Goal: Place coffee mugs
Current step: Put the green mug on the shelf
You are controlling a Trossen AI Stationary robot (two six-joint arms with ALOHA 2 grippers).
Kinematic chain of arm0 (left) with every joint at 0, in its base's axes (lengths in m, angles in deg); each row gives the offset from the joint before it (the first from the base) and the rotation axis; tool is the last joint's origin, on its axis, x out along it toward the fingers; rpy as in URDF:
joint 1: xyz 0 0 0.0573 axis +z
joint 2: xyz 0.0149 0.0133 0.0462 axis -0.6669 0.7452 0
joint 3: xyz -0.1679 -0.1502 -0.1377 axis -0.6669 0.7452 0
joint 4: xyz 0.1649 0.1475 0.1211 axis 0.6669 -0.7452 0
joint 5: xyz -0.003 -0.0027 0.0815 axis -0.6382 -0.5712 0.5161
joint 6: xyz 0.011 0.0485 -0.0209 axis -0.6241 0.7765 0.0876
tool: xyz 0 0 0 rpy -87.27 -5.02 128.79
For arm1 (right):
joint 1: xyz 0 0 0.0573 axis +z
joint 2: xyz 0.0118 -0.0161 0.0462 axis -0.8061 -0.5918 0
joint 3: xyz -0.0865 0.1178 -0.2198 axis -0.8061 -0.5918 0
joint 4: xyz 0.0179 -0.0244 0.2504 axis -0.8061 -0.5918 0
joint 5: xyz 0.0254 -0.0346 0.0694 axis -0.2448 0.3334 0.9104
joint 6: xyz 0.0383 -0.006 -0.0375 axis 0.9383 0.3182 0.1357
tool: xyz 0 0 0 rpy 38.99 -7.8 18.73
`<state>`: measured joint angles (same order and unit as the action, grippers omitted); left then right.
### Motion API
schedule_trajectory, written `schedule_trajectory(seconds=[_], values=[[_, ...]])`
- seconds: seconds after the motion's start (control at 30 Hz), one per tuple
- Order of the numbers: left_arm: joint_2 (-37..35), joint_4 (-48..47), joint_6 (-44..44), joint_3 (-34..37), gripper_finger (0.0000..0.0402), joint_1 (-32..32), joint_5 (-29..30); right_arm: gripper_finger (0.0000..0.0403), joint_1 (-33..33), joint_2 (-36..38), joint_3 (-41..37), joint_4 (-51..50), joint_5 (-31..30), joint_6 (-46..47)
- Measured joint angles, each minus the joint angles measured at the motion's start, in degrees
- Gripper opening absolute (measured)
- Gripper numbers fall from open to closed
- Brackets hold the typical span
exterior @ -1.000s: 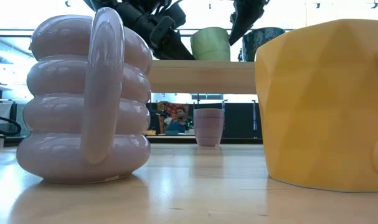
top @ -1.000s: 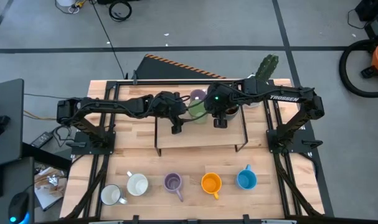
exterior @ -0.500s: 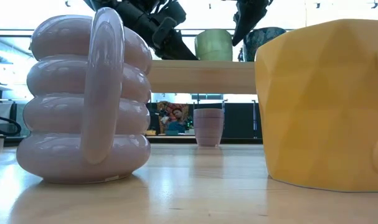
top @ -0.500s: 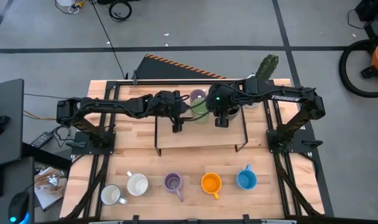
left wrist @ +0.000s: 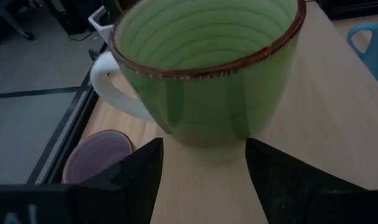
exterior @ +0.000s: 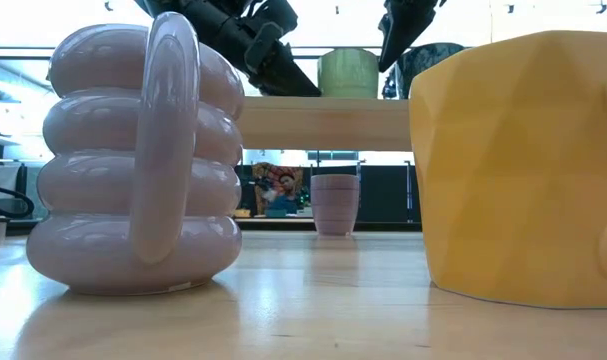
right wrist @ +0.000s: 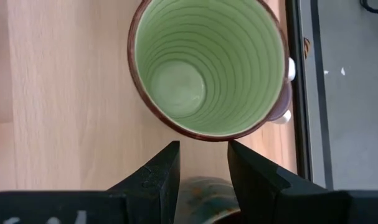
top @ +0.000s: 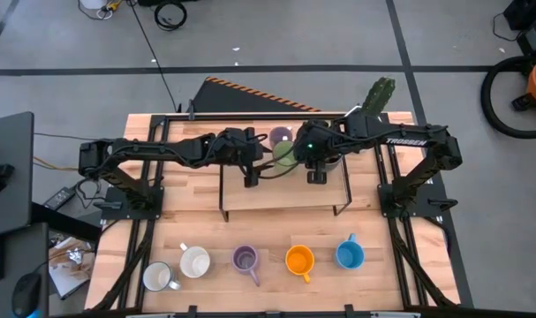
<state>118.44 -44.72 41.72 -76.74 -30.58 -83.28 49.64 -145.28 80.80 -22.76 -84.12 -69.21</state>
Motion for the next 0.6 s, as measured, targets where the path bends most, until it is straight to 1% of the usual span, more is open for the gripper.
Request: schedule_trajectory(seconds=[0.23,0.47,0.6], values=[[-1.0,-1.4,-0.1,0.0,0.0235,0.0,0.0,0.0140,0.0,0.2,0.1,-0.5,-0.9,-0.1],[-1.1,-1.8,-0.7,0.0,0.0235,0.0,0.0,0.0140,0.0,0.2,5.7,-2.3,-3.6,-0.2],[-1.1,-2.9,-2.8,0.0,0.0235,-0.2,-1.7,0.0140,0.1,0.3,7.7,-2.3,-2.1,-0.4]])
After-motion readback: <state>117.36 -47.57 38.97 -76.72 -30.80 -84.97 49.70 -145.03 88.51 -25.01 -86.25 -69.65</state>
